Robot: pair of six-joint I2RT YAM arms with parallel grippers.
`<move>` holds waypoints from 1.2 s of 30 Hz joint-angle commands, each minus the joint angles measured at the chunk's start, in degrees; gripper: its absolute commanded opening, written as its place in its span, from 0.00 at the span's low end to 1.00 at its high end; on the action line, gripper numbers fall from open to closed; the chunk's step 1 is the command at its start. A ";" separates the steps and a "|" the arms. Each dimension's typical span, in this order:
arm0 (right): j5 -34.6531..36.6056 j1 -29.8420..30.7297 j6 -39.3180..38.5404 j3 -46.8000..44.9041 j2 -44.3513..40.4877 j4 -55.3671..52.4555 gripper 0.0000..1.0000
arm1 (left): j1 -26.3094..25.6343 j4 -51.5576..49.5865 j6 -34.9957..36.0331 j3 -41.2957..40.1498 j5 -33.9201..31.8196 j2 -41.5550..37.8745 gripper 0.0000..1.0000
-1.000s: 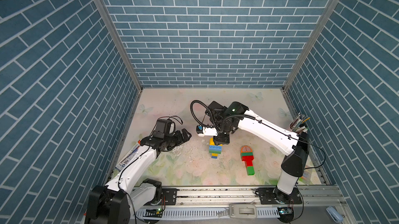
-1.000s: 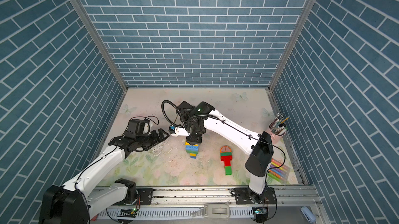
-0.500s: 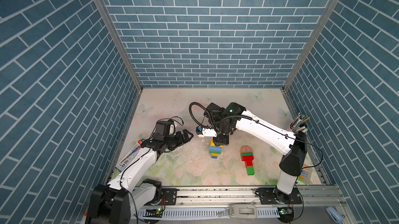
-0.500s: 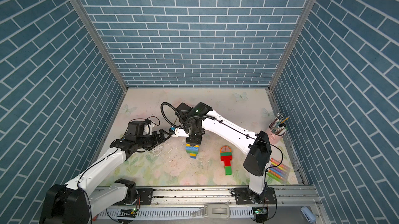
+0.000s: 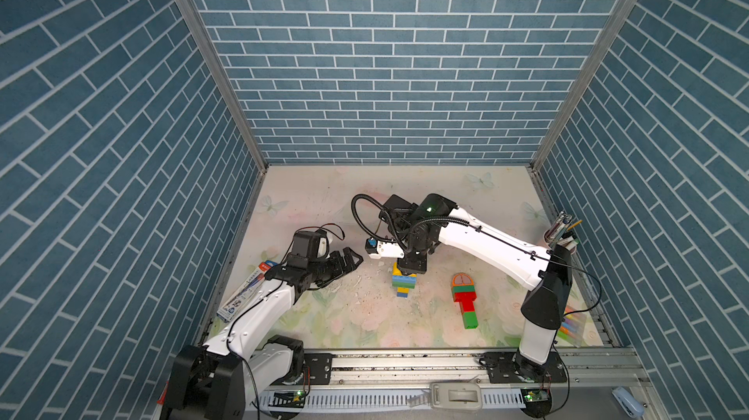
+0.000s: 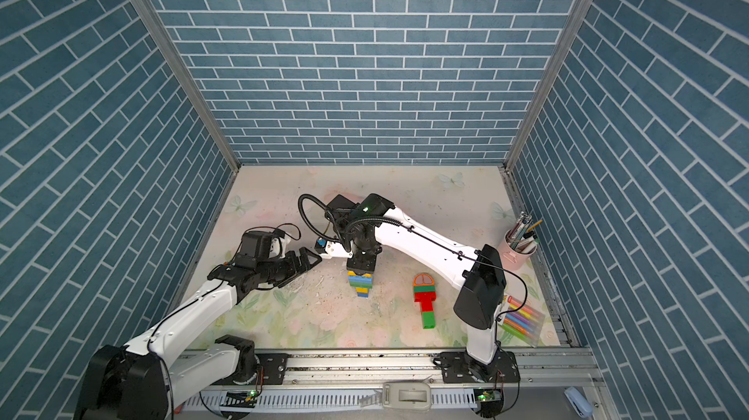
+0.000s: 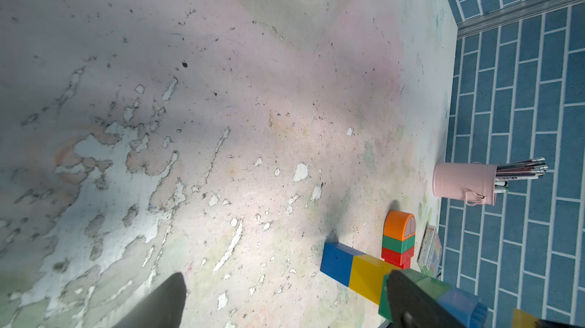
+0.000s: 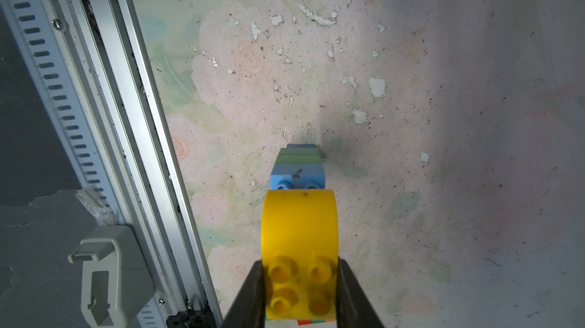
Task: Assemble an ice cream with lego
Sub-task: Assemble the lego brick with the lego brick.
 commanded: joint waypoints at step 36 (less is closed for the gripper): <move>1.04 0.79 4.42 0.13 1.73 -2.21 0.00 | 0.69 -1.46 1.41 0.25 0.28 -1.33 1.00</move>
